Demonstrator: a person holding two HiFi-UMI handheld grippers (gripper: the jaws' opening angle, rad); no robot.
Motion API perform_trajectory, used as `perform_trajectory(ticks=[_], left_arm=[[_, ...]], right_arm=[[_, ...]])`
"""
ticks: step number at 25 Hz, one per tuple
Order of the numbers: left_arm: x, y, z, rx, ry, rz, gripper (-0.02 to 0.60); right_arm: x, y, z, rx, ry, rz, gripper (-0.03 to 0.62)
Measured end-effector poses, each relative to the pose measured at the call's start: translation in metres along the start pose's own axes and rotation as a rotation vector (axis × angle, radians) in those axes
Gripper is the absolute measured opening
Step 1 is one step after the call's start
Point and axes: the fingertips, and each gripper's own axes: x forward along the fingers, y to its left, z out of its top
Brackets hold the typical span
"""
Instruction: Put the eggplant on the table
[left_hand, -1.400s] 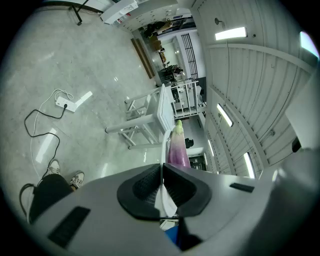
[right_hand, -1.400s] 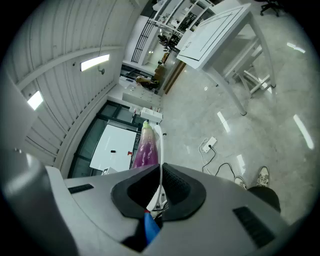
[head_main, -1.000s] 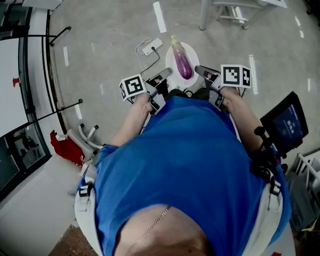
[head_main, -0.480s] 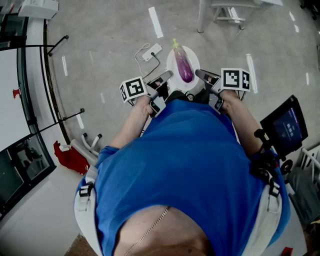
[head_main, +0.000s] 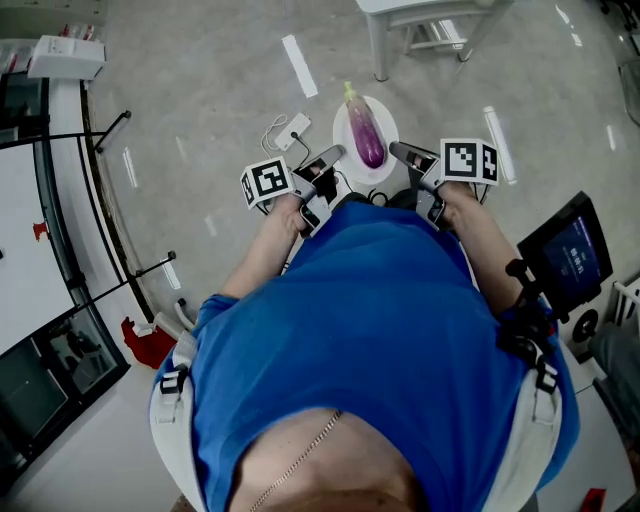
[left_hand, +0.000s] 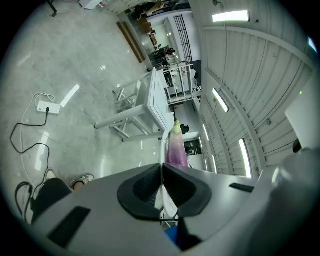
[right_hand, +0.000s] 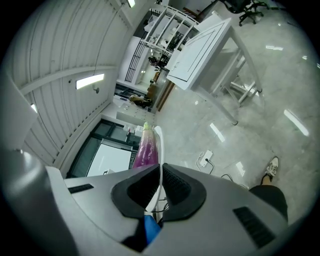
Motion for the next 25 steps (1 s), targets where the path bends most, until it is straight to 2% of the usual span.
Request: perform_trajectory(ticks=[18, 25], left_arm=[[0.0047, 0.0021, -0.0022, -0.014, 0.025, -0.001, 0.023], [0.0012, 0.0078, -0.0046, -0.041, 0.007, 0.016, 0.023]], right_arm=[[-0.003, -0.0048, -0.0017, 0.028, -0.015, -0.014, 0.017], [0.0021, -0.0071, -0.0027, 0.027, 0.024, -0.016, 0.017]])
